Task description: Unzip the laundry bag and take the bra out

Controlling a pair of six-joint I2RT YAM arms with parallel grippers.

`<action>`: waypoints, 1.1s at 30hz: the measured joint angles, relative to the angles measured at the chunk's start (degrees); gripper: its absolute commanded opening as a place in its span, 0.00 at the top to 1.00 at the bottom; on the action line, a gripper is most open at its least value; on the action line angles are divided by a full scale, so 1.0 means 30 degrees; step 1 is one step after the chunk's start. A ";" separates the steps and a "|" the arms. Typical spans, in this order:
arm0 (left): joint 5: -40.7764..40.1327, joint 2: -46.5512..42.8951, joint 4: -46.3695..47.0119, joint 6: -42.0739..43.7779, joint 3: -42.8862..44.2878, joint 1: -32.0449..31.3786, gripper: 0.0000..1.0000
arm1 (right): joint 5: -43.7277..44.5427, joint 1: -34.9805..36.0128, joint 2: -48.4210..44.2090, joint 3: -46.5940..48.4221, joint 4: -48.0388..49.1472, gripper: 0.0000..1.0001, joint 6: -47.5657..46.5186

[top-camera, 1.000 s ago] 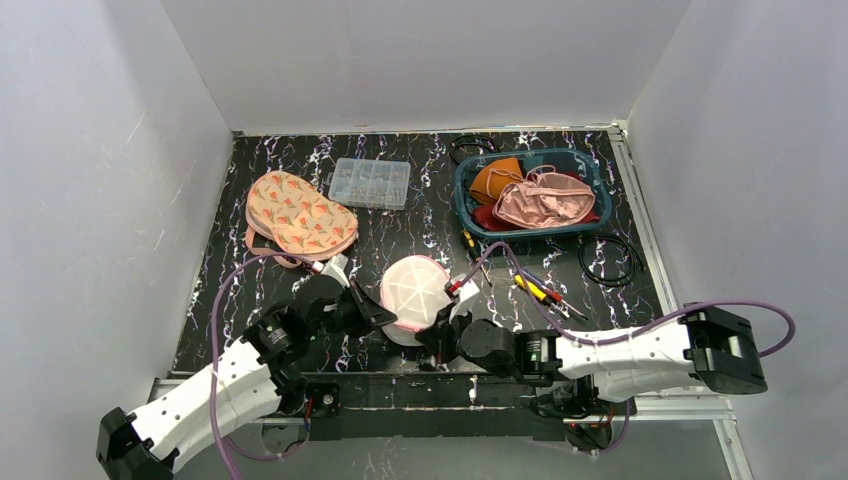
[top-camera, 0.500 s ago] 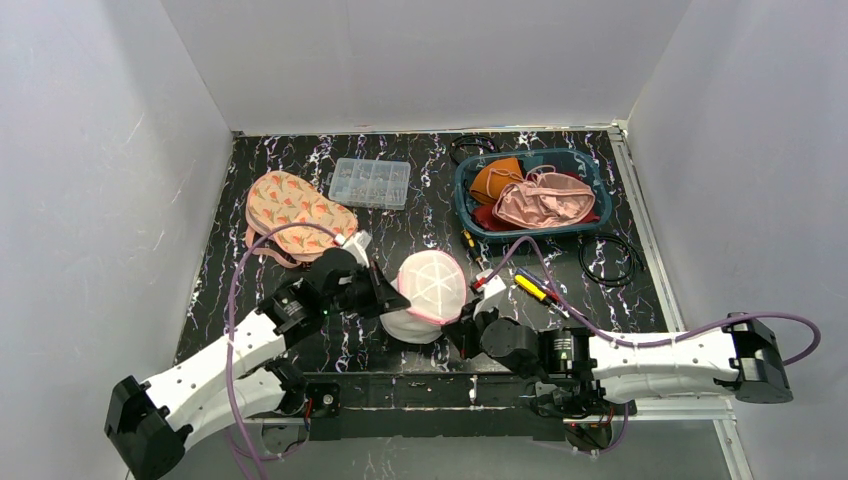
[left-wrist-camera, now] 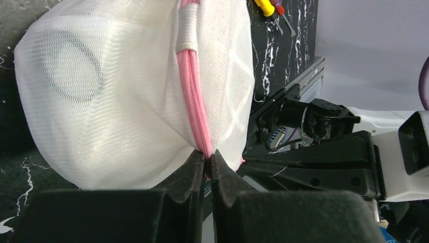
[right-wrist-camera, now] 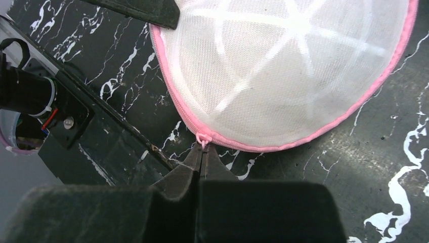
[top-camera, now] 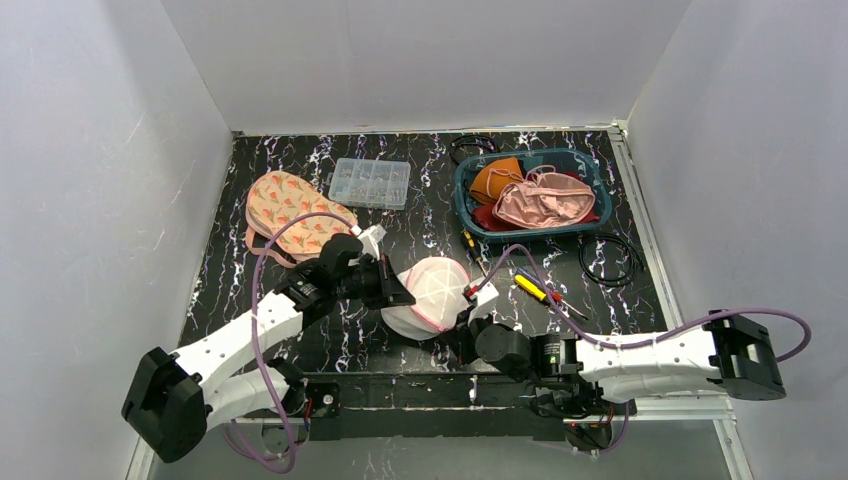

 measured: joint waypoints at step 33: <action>-0.2521 -0.6382 -0.3781 -0.4182 -0.3155 -0.1275 0.46 | -0.2535 0.0000 0.6186 0.2849 0.4408 0.99 -0.0204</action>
